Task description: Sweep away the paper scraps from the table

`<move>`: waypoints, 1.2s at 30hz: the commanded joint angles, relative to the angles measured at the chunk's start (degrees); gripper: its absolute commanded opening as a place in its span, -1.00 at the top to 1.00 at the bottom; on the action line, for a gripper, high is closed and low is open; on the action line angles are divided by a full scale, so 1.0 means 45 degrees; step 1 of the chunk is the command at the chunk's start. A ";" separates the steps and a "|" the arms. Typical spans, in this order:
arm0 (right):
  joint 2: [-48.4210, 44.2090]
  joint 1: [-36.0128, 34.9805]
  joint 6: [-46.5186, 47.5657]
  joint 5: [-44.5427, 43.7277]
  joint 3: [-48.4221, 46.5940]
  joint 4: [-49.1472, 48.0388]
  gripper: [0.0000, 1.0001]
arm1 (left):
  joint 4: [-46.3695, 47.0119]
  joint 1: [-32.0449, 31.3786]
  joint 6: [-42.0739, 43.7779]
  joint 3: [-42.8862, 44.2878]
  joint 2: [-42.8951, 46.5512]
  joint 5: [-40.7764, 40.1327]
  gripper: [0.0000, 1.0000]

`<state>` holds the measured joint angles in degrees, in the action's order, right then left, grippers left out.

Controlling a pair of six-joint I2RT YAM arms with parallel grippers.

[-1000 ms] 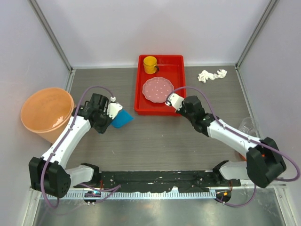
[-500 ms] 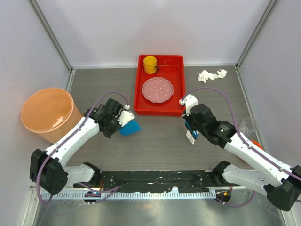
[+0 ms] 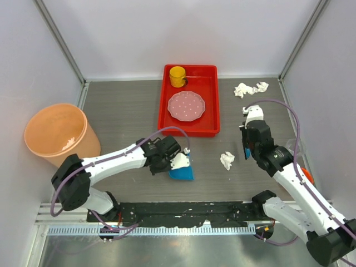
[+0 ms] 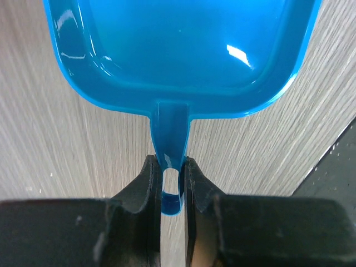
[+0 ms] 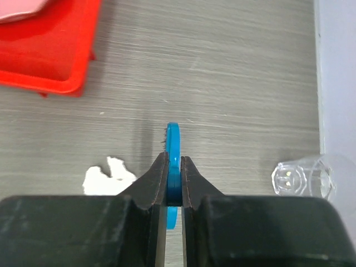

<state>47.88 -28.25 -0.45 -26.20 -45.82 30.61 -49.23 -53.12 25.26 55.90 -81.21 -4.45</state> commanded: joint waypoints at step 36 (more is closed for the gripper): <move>0.0727 -0.1707 -0.6775 0.5198 0.1668 -0.3933 0.98 | 0.2503 -0.1378 0.0696 0.2812 -0.4786 0.1885 1.00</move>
<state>51.11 -31.73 -27.49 0.97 -35.20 16.64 -36.95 -58.89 28.18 66.57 -103.31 -0.71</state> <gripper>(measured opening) 0.146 0.158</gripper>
